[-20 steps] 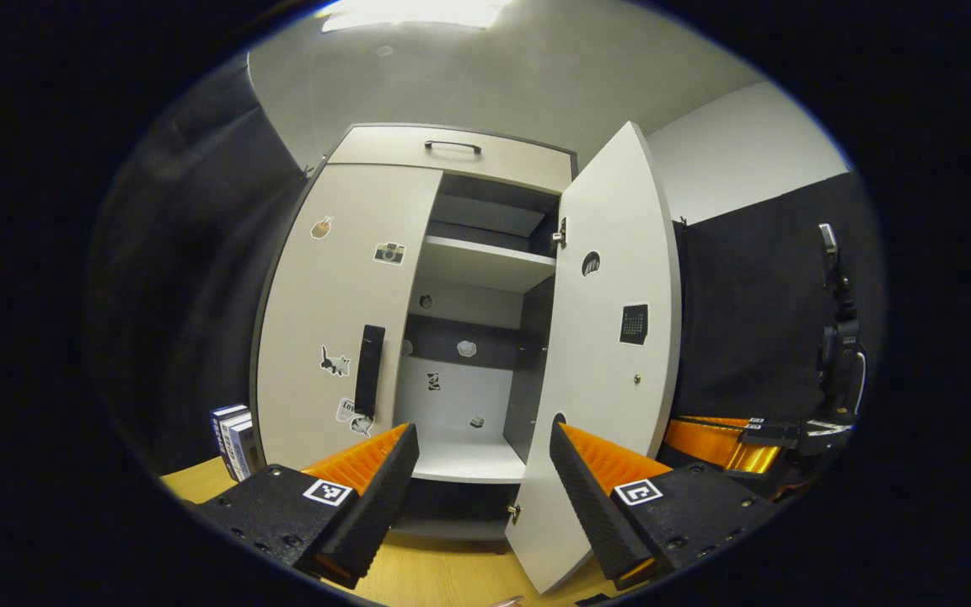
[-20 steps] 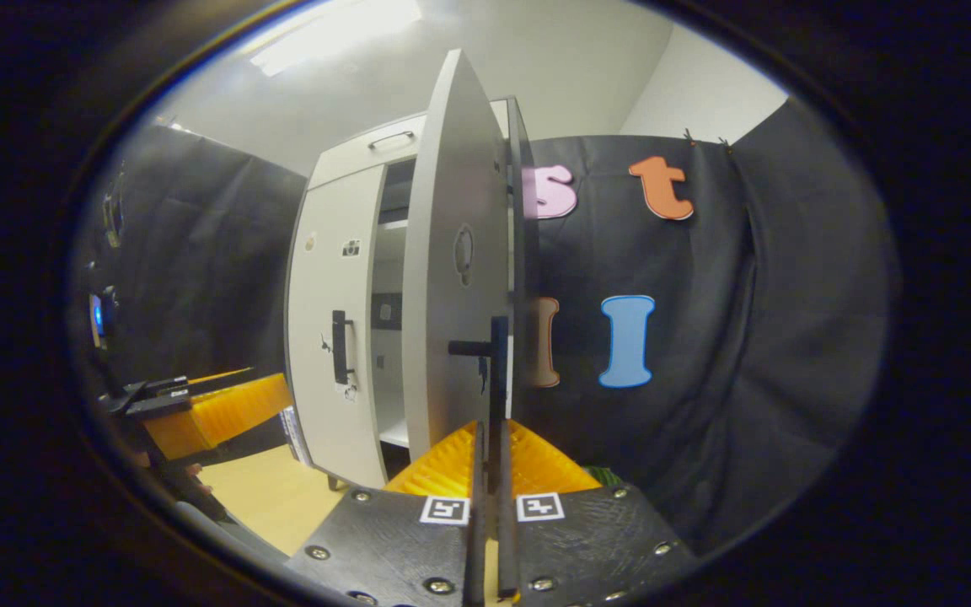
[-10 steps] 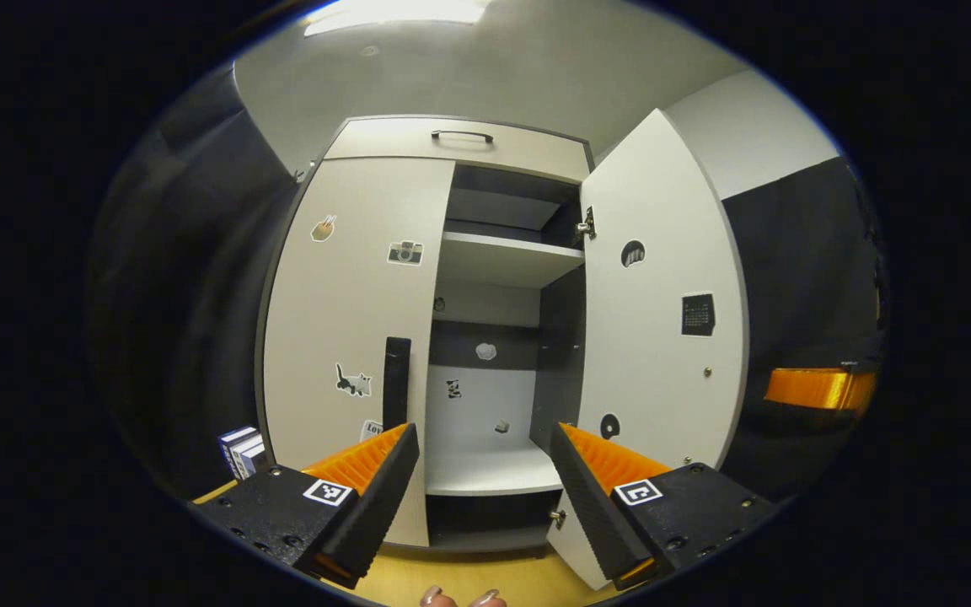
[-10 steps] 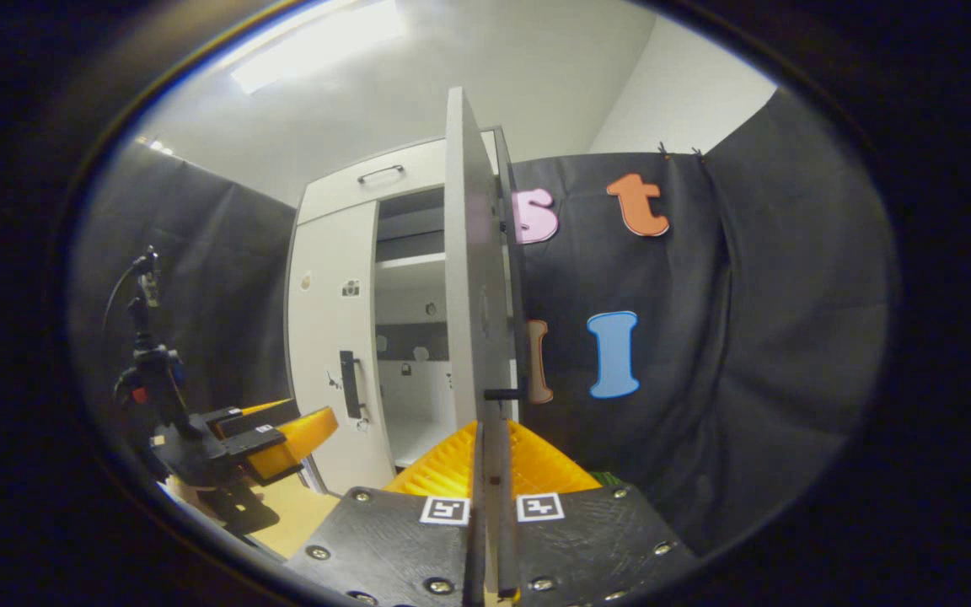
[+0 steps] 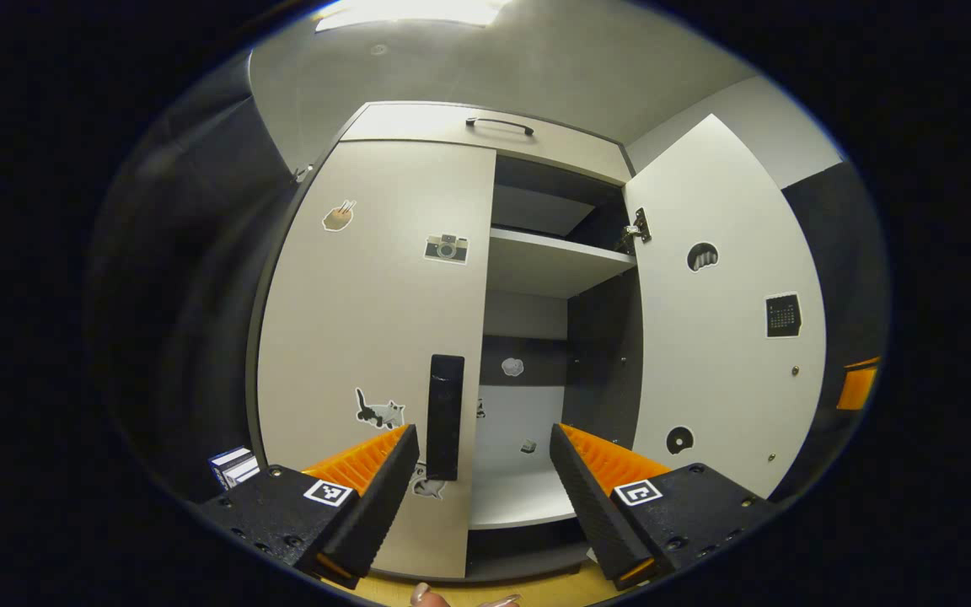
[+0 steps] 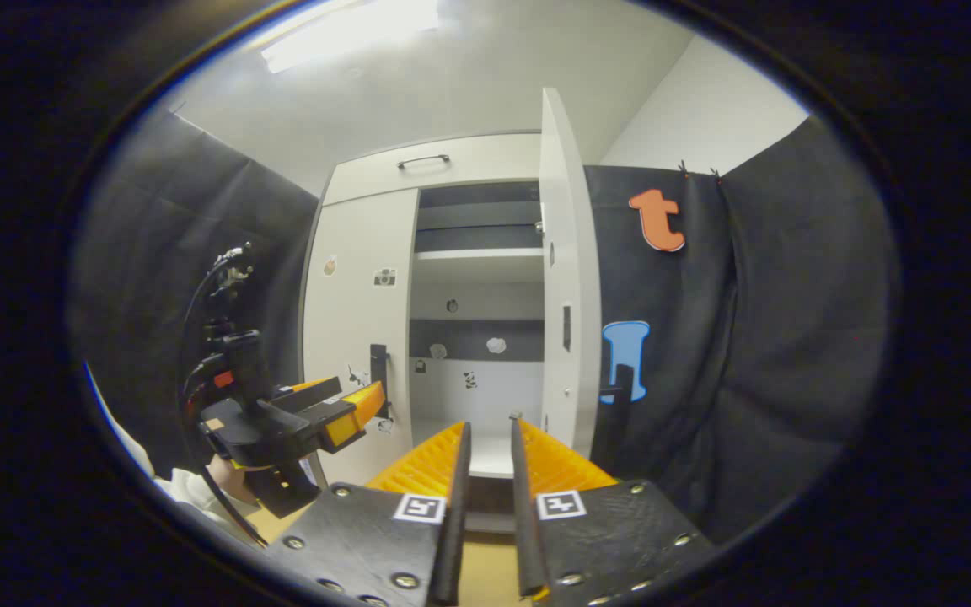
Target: Open the right door of the double-door shoe cabinet with the right hand, and open the left door with the left hand.
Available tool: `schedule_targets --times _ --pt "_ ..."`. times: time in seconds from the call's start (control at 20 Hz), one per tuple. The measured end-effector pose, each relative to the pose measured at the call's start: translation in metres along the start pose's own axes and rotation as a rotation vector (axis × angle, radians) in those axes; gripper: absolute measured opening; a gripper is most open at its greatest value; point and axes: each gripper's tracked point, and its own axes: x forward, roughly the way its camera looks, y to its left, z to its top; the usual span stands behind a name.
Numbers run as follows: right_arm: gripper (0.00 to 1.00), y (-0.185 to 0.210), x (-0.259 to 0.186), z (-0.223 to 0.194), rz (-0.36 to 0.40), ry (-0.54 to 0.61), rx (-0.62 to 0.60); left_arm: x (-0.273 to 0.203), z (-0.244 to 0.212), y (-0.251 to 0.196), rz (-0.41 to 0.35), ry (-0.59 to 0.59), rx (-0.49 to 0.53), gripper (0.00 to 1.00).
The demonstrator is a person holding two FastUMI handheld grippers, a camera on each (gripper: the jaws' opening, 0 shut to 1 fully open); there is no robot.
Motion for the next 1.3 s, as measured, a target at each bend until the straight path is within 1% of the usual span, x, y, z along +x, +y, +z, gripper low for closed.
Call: schedule_targets --times 0.1,0.2,0.25,0.3,0.35,0.4,0.5,0.55,0.6,0.75,0.8,0.85,0.9,1.0,1.05,1.1,1.15,1.2,1.25,1.3 --pt "0.41 0.013 0.005 -0.003 0.013 -0.005 0.051 0.015 -0.006 0.001 -0.042 0.003 -0.015 0.95" --pt "0.77 0.02 0.012 -0.007 0.003 0.001 0.065 0.03 -0.012 0.005 -0.068 0.005 -0.017 0.97" --pt "0.81 0.02 0.016 -0.01 -0.011 0.008 0.051 0.037 -0.014 0.008 -0.067 0.002 -0.012 0.95" --pt "0.88 0.02 0.019 -0.015 -0.024 0.02 0.034 0.043 -0.016 0.012 -0.06 -0.003 -0.007 0.97" --pt "0.88 0.025 0.021 -0.02 -0.02 0.035 0.02 0.05 -0.018 0.016 -0.057 -0.008 0.0 0.97" --pt "0.93 0.028 0.023 -0.025 -0.017 0.05 0.008 0.057 -0.019 0.017 -0.055 -0.009 0.003 0.96" --pt "0.96 0.033 0.028 -0.027 -0.013 0.064 -0.007 0.066 -0.025 0.021 -0.05 -0.004 -0.001 0.97" --pt "0.93 0.036 0.031 -0.029 -0.011 0.07 -0.01 0.07 -0.028 0.021 -0.052 0.002 -0.01 0.97" --pt "0.96 0.036 0.034 -0.032 -0.011 0.076 -0.011 0.074 -0.031 0.023 -0.051 0.01 -0.017 0.97" --pt "0.96 0.036 0.041 -0.034 -0.013 0.085 -0.004 0.083 -0.042 0.029 -0.038 0.034 -0.033 0.97" --pt "0.96 0.035 0.043 -0.034 -0.013 0.085 0.0 0.084 -0.04 0.033 -0.022 0.023 -0.034 0.96" --pt "0.96 0.034 0.045 -0.035 -0.015 0.087 0.004 0.085 -0.038 0.033 -0.025 0.014 -0.04 0.94" --pt "0.96 0.033 0.048 -0.036 -0.018 0.09 0.004 0.084 -0.037 0.035 -0.018 0.009 -0.042 0.83" --pt "0.96 0.034 0.051 -0.039 -0.016 0.1 0.001 0.085 -0.039 0.041 0.009 0.012 -0.03 0.65" --pt "0.96 0.035 0.053 -0.041 -0.011 0.107 -0.001 0.085 -0.04 0.041 0.015 0.014 -0.022 0.67" --pt "0.96 0.038 0.055 -0.043 -0.002 0.113 -0.002 0.086 -0.041 0.042 0.02 0.014 -0.01 0.6" --pt "0.96 0.04 0.056 -0.045 0.01 0.121 -0.004 0.087 -0.042 0.041 0.019 0.023 -0.002 0.55" --pt "0.96 0.041 0.057 -0.048 0.018 0.127 -0.009 0.087 -0.046 0.041 0.019 0.035 0.001 0.48" --pt "0.96 0.042 0.058 -0.049 0.024 0.13 -0.016 0.087 -0.046 0.04 0.029 0.034 0.004 0.44" --pt "0.96 0.043 0.058 -0.05 0.028 0.133 -0.024 0.087 -0.046 0.041 0.036 0.031 0.011 0.38"
